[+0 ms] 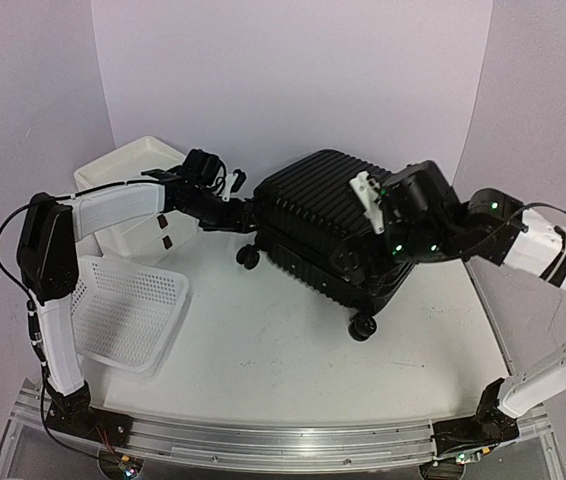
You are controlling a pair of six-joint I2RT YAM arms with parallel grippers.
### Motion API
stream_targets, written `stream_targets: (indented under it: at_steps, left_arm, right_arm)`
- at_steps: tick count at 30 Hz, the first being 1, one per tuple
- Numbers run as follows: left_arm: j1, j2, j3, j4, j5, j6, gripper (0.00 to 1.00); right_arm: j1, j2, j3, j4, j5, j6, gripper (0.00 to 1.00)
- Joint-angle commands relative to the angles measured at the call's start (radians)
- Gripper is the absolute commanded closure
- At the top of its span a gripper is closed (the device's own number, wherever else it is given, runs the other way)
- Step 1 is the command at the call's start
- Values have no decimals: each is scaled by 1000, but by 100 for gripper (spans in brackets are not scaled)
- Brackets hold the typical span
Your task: Open, take out, and arrange the luggage
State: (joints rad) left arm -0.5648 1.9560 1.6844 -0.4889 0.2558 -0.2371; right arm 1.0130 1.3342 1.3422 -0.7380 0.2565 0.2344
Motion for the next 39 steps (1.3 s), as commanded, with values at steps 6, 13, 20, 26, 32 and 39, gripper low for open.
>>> stream_targets:
  at_steps: [6,13,20,26,32,39]
  left_arm:
    - [-49,-299,-153,-16,240,-25,1]
    - [-225,-286,-207,49,261,-96,3]
    - [-239,-267,-350,277,300,-284,13]
    - [-240,-178,-278,277,292,-325,18]
    - [-236,-96,-182,271,263,-304,16]
    - [-170,54,65,109,261,-237,16]
  right_arm:
    - [-731,137,165,-125,-561,-23,2]
    - [-982,515,573,-101,-712,47,2]
    - [-1051,833,903,-45,-773,94,2]
    - [-1057,1000,1093,-44,-866,92,2]
    - [-1064,1038,1076,-50,-1001,89,6]
    - [-1064,823,671,-37,-1154,50,20]
